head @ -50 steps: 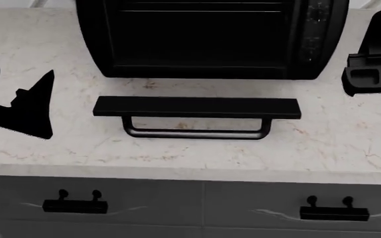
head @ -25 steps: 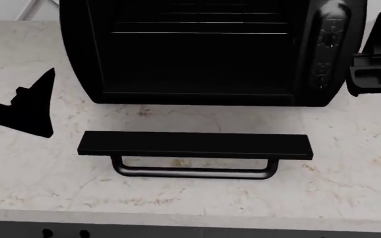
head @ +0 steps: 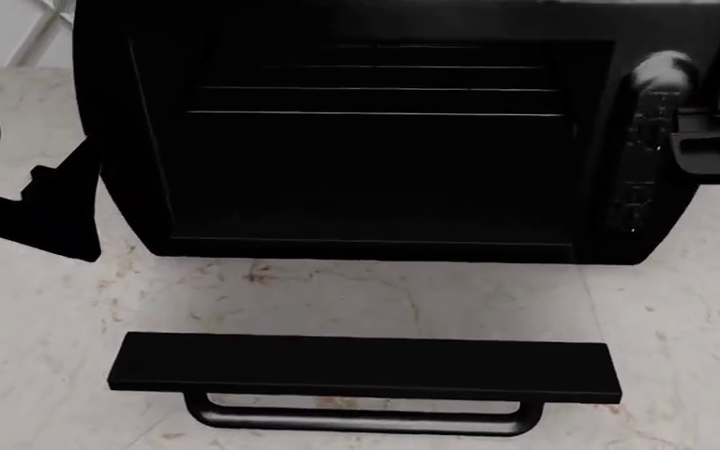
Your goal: Close the toaster oven door.
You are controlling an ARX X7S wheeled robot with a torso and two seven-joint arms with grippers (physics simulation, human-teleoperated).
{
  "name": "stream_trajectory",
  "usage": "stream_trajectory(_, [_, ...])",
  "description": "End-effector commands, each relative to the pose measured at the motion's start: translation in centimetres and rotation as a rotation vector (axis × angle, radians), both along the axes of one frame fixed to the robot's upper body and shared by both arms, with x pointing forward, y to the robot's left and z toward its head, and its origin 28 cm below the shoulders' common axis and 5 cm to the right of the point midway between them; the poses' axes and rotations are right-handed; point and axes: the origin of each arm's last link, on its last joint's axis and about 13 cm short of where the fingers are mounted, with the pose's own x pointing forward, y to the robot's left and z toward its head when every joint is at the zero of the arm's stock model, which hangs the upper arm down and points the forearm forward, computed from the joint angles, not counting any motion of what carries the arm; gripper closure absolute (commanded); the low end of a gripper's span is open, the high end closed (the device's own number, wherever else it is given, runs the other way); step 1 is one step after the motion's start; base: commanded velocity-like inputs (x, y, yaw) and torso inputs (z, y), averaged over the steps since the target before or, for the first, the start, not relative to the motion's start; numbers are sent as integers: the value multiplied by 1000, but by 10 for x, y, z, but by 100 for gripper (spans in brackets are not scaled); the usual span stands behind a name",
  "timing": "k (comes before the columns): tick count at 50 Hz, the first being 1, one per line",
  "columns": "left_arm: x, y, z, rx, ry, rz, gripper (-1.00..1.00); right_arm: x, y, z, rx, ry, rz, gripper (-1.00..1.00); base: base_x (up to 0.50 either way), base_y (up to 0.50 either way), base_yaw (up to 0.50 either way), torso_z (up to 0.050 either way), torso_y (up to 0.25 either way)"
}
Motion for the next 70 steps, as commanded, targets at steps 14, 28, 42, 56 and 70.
stream_trajectory(14, [-1, 8, 0, 58, 5, -30, -100, 0, 0, 0, 1, -9, 12, -100, 0, 0, 0, 0, 1])
stream_trajectory(28, [-17, 44, 5, 476, -131, -157, -100, 0, 2, 1, -3, -8, 18, -100, 0, 0, 0, 0, 0])
stream_trajectory(42, [-23, 78, 1, 835, -202, -259, -100, -6, 2, 3, -5, -16, 21, -100, 0, 0, 0, 0, 0])
stream_trajectory(56, [-26, 90, -11, 1016, -173, -320, -100, -6, 2, 1, -7, -13, 16, -100, 0, 0, 0, 0, 0])
stream_trajectory(70, [-28, 91, -25, 1135, -181, -391, -100, -6, 3, 0, -6, -12, 17, -100, 0, 0, 0, 0, 0])
